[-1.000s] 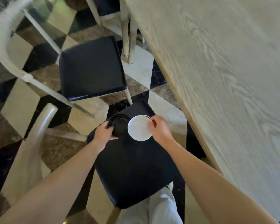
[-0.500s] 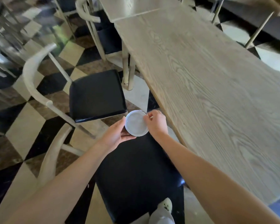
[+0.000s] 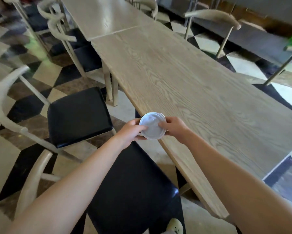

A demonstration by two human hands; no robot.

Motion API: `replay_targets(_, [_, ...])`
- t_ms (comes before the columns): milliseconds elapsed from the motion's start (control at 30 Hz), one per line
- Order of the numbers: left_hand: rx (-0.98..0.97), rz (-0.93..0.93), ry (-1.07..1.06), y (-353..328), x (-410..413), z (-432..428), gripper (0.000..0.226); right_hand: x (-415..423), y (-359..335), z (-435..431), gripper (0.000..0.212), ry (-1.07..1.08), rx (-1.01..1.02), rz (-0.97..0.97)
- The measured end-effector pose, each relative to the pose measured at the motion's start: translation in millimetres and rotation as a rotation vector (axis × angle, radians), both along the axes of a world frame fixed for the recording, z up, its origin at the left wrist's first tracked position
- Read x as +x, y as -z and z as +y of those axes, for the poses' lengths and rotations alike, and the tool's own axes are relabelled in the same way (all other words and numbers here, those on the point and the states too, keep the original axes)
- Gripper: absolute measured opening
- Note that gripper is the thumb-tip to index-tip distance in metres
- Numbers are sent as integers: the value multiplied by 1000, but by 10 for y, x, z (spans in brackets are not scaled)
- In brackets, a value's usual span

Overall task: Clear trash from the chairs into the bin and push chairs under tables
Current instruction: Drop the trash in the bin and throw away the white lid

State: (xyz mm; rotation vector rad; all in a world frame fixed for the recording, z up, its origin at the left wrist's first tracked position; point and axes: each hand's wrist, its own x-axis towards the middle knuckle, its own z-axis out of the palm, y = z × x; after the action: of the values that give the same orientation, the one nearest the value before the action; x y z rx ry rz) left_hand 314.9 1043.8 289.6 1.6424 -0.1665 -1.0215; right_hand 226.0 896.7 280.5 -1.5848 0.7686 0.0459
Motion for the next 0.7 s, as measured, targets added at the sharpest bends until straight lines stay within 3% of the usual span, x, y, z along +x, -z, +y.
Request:
replay_targets(167, [11,-134,54,-203,-282,-659,27,-373,-168,-468,20,141,-24,-55])
replay_targets(300, [-19,-183,112,-271,-608,-1188,16,-836,-369,-878,21,197,78,-107])
replay_targets(467, [-69,-187,227,-354,-1138,-1870,18,-1513,-532,-1440,16,255,205,-179])
replay_targets(700, [-82,-220,321,-376,-1992,-2766,24,-2531,-691,-2324,33,302,278,-138])
